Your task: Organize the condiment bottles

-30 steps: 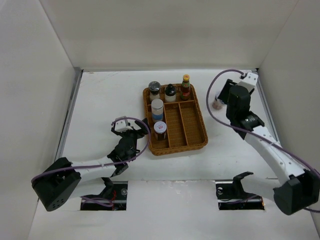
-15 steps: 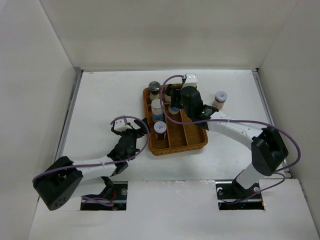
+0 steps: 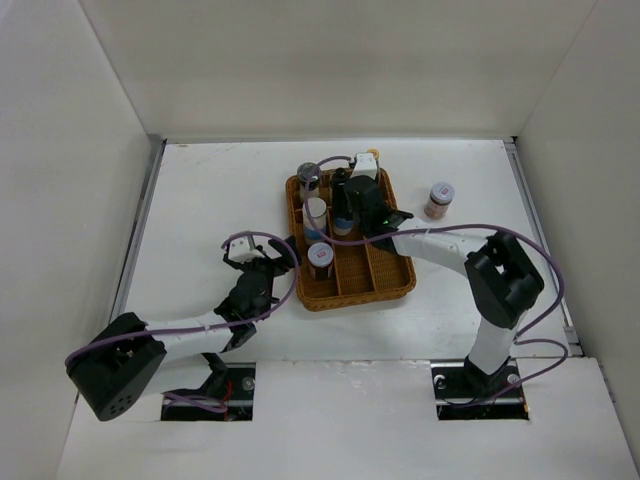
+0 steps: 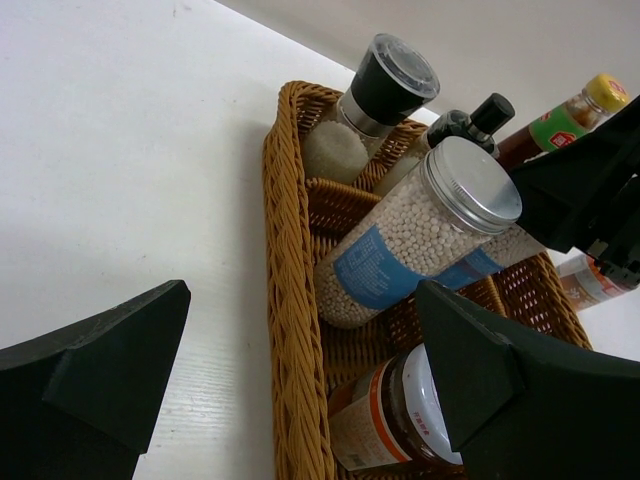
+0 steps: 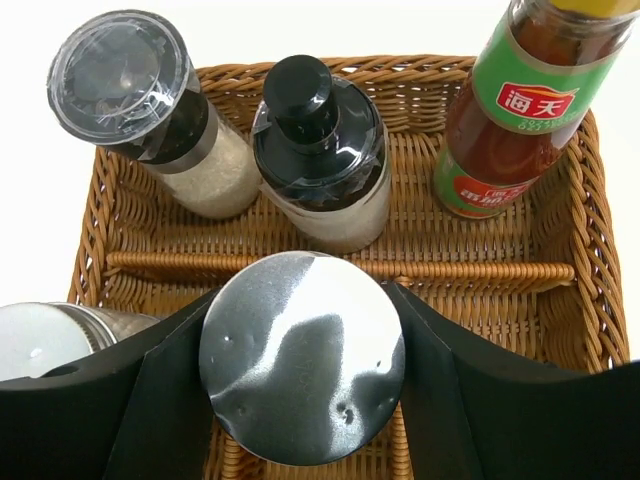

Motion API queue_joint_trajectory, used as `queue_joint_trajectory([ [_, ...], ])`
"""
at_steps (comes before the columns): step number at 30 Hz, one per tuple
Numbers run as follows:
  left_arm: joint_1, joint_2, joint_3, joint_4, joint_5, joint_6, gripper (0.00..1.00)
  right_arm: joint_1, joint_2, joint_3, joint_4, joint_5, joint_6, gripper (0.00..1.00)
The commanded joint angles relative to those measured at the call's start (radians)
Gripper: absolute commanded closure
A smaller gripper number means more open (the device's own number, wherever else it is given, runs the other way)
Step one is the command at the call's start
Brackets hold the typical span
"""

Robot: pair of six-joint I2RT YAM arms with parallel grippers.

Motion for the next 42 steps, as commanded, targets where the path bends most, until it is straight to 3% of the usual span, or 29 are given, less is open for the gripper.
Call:
queue_joint_trajectory([
  [1, 0.007, -0.005, 0.014, 0.049, 0.009, -0.015, 0.0, 0.009, -0.019, 0.058, 0.065, 0.016, 0.018, 0.34],
  [4, 0.006, -0.016, 0.011, 0.049, 0.011, -0.016, 0.0, 0.009, -0.105, 0.038, 0.048, 0.052, 0.012, 0.17],
  [9, 0.003, -0.022, 0.011, 0.049, 0.011, -0.018, 0.0, -0.051, -0.312, -0.075, 0.043, 0.07, 0.019, 0.12],
  [14, 0.003, -0.007, 0.015, 0.046, 0.012, -0.019, 0.0, -0.254, -0.427, -0.224, 0.042, 0.096, 0.061, 0.05],
  [18, 0.007, -0.001, 0.015, 0.045, 0.017, -0.022, 0.0, -0.448, -0.34, -0.231, 0.011, 0.107, 0.058, 0.0],
  [21, 0.007, -0.001, 0.017, 0.045, 0.02, -0.024, 0.0, -0.522, -0.22, -0.16, -0.038, 0.034, 0.043, 0.0],
  [28, 0.016, 0.027, 0.025, 0.045, 0.037, -0.03, 0.0, -0.568, -0.094, -0.107, -0.023, -0.12, 0.036, 0.0],
  [33, 0.021, 0.041, 0.031, 0.045, 0.048, -0.036, 0.0, -0.571, -0.016, -0.077, -0.014, -0.126, 0.046, 0.0],
  [35, 0.026, 0.045, 0.031, 0.045, 0.049, -0.036, 0.0, -0.572, 0.002, -0.073, -0.014, -0.116, 0.047, 0.07],
  [39, 0.029, 0.044, 0.029, 0.045, 0.051, -0.039, 0.0, -0.569, 0.004, -0.065, -0.009, -0.093, 0.059, 0.45],
  [42, 0.033, 0.048, 0.029, 0.045, 0.051, -0.039, 0.0, -0.53, -0.117, -0.123, 0.041, -0.024, 0.049, 0.52],
])
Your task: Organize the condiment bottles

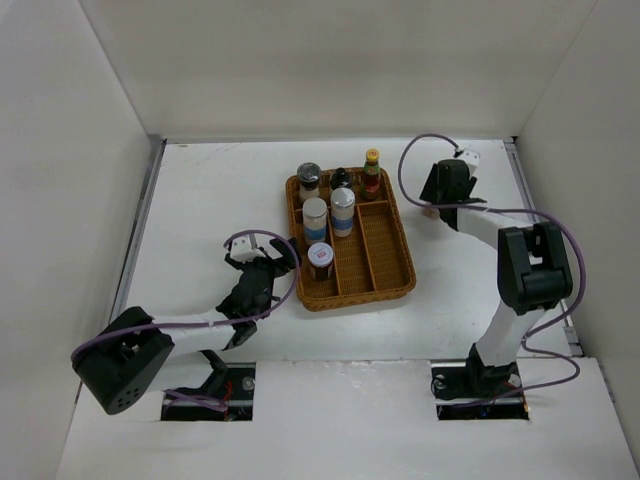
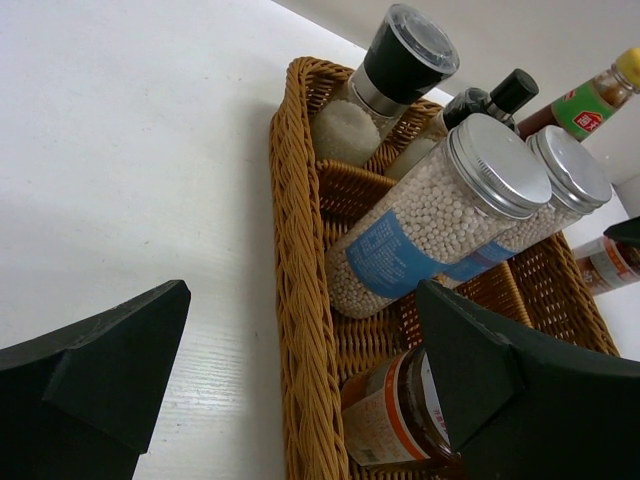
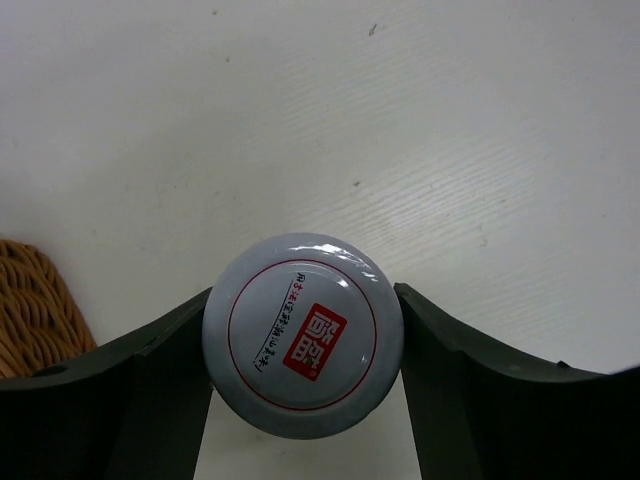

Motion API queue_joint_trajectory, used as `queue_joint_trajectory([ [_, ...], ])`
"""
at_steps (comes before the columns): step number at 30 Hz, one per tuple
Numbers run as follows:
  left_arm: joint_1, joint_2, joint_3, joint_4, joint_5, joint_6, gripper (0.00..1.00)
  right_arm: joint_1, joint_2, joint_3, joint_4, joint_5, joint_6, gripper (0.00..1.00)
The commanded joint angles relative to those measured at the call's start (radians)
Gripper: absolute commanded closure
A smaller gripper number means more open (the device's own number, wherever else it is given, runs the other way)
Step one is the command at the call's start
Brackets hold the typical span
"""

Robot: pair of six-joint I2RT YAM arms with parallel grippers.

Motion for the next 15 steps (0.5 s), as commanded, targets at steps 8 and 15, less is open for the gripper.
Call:
queue_joint_trajectory([
  [8, 0.018, -0.021, 0.019, 0.044, 0.011, -0.024, 0.0, 0.35, -0.51, -0.175, 0.085, 0.077, -0.026, 0.54],
  [15, 0.051, -0.03, 0.019, 0.027, 0.017, -0.035, 0.0, 0.663, -0.531, -0.192, 0.06, 0.086, -0.017, 0.54],
])
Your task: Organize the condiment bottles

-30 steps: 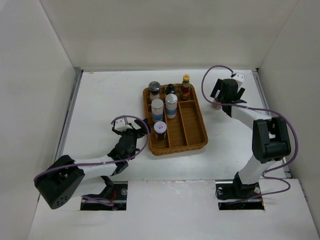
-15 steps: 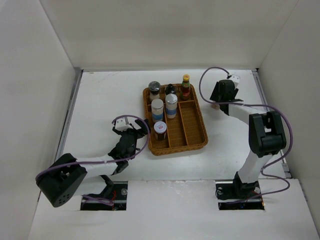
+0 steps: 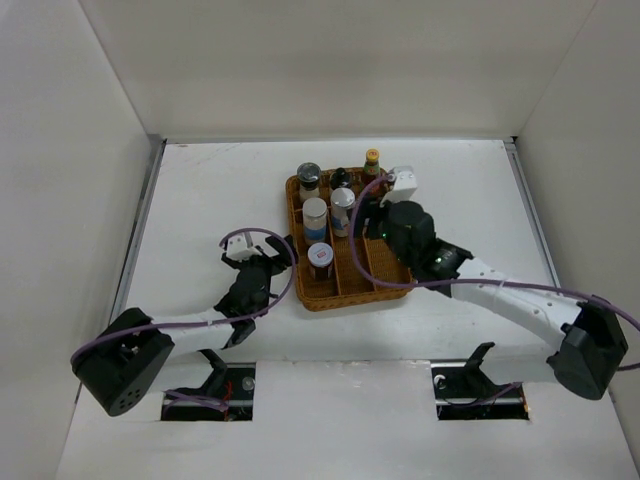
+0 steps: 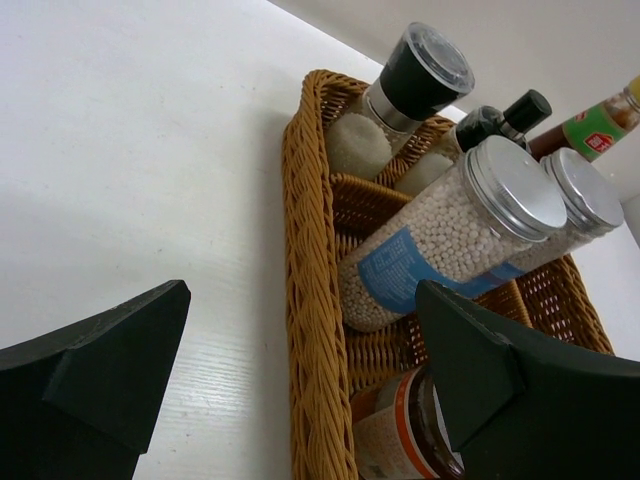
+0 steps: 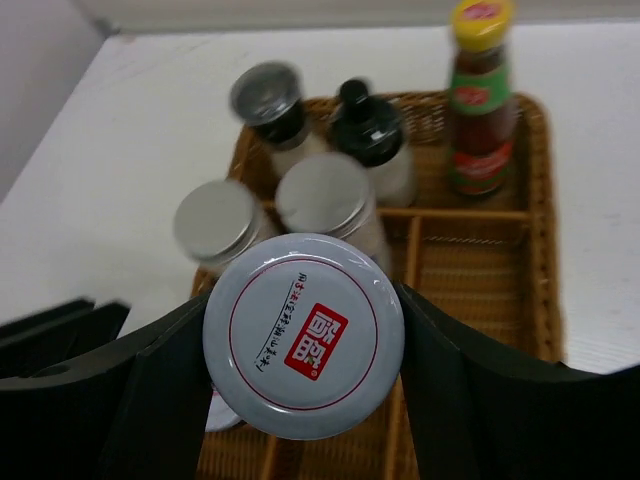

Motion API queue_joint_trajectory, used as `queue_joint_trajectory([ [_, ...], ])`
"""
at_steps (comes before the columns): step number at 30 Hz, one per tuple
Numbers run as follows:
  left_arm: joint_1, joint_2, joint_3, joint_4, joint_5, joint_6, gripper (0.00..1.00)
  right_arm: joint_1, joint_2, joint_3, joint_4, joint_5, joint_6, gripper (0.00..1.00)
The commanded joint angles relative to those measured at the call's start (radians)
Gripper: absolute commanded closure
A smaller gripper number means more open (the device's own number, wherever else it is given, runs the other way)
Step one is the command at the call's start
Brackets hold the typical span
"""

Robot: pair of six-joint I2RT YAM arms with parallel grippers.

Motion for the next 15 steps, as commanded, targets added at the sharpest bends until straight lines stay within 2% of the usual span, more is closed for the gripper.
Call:
queue_joint_trajectory([
  [1, 0.024, -0.034, 0.019, 0.021, 0.008, -0.022, 0.0, 0.06, 0.033, 0.001, 0.059, 0.028, 0.005, 0.54],
  [11, 0.062, -0.02, 0.03, -0.018, 0.02, -0.04, 0.0, 0.128, 0.142, -0.08, 0.066, 0.07, 0.028, 0.54],
  [15, 0.067, 0.005, 0.045, -0.021, 0.022, -0.043, 0.0, 0.152, 0.174, -0.134, 0.087, 0.076, 0.087, 0.48],
])
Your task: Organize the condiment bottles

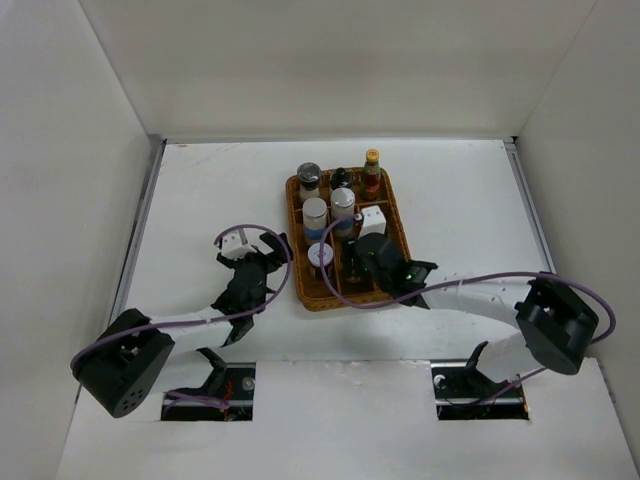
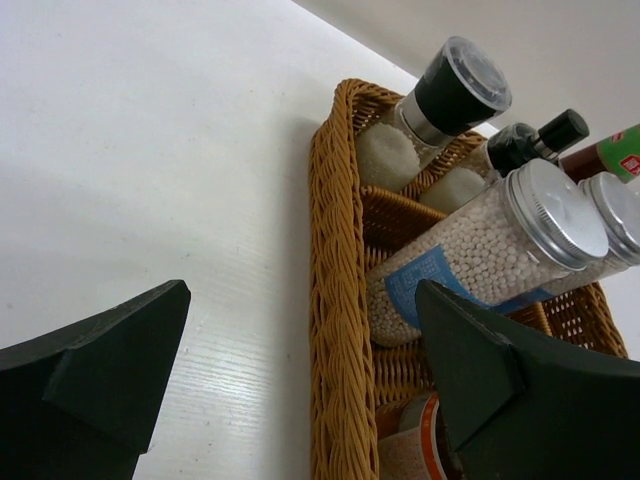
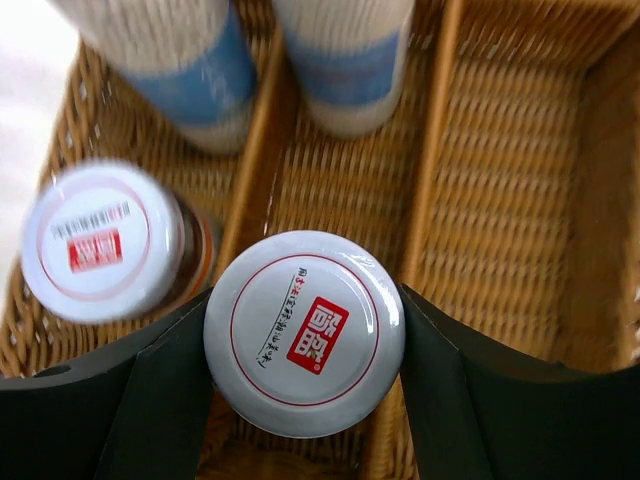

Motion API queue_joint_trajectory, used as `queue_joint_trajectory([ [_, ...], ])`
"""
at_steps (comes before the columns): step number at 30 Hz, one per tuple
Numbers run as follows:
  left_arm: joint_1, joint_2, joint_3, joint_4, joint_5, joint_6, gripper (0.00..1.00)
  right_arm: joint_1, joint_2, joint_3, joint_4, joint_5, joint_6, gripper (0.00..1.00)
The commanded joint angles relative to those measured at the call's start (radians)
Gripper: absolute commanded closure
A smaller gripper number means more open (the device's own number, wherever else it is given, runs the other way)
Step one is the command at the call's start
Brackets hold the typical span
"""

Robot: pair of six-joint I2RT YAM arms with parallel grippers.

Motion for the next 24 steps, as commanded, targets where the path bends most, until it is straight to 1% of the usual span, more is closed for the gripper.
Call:
queue_joint_trajectory([
  [1, 0.007, 0.014, 0.041, 0.013, 0.013, -0.015, 0.0, 0.018, -0.009, -0.019, 0.134, 0.04, 0.063, 0.46],
  [2, 0.009, 0.019, 0.041, 0.01, 0.01, -0.016, 0.0, 0.018, -0.012, -0.028, 0.144, 0.038, 0.066, 0.43],
  [5, 0.021, 0.04, 0.05, 0.007, 0.007, -0.018, 0.0, 0.018, -0.027, -0.045, 0.167, 0.037, 0.069, 0.21],
  [6, 0.024, 0.043, 0.05, 0.005, 0.008, -0.018, 0.0, 0.018, -0.043, -0.047, 0.166, 0.037, 0.067, 0.13],
  [8, 0.024, 0.048, 0.048, 0.001, 0.005, -0.021, 0.0, 0.016, -0.095, -0.047, 0.158, 0.046, 0.052, 0.0],
  [11, 0.032, 0.043, 0.053, -0.016, 0.001, -0.021, 0.0, -0.008, -0.211, -0.056, 0.151, 0.054, 0.026, 0.0],
  [13, 0.035, 0.02, 0.058, -0.05, -0.001, -0.021, 0.0, -0.042, -0.303, -0.077, 0.155, 0.069, 0.009, 0.0],
  [15, 0.041, -0.006, 0.076, -0.105, 0.007, -0.021, 0.0, -0.102, -0.391, -0.12, 0.17, 0.118, 0.017, 0.0],
  [18, 0.041, -0.052, 0.105, -0.218, 0.025, -0.032, 0.0, -0.206, -0.501, -0.223, 0.207, 0.207, 0.075, 0.0],
  [20, 0.061, -0.082, 0.122, -0.318, 0.054, -0.082, 0.0, -0.284, -0.552, -0.284, 0.215, 0.221, 0.128, 0.0],
  [22, 0.084, -0.092, 0.146, -0.399, 0.082, -0.125, 0.0, -0.358, -0.57, -0.326, 0.207, 0.218, 0.174, 0.0],
  [24, 0.108, -0.086, 0.195, -0.511, 0.103, -0.145, 0.0, -0.403, -0.568, -0.349, 0.197, 0.209, 0.239, 0.0],
])
